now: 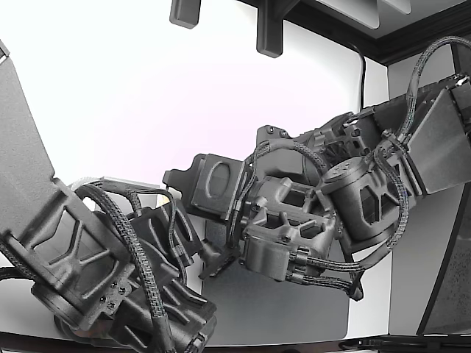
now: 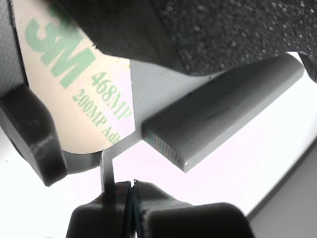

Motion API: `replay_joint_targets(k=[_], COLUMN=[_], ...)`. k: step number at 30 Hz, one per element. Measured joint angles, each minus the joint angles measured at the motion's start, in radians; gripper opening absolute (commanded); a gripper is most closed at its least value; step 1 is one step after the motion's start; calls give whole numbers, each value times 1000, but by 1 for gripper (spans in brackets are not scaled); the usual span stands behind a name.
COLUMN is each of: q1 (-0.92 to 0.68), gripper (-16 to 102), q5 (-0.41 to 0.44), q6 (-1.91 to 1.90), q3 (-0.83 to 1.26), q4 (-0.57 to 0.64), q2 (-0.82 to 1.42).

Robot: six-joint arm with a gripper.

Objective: Peel off protective film from adhesive tape.

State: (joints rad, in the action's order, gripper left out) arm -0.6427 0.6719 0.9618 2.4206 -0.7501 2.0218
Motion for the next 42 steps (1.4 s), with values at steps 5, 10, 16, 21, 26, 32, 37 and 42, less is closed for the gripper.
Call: replay_joint_targets(k=[5,10,16,21,26,32,37,42], q1=[-5,-8,-8,-8,-12,-17,-18,-21], gripper=[-11,-11,-11,-11,-11,-11,-11,-11], q5=[5,5,3,3,3,3,3,0], q6=[0,0,3,3,-5,-6,-12,-17], q3=[0,0,0,0,8,8,8,17], q4=[0,5,9,9,9,9,11,12], q2=[0,5,6,6,12,12,15,28])
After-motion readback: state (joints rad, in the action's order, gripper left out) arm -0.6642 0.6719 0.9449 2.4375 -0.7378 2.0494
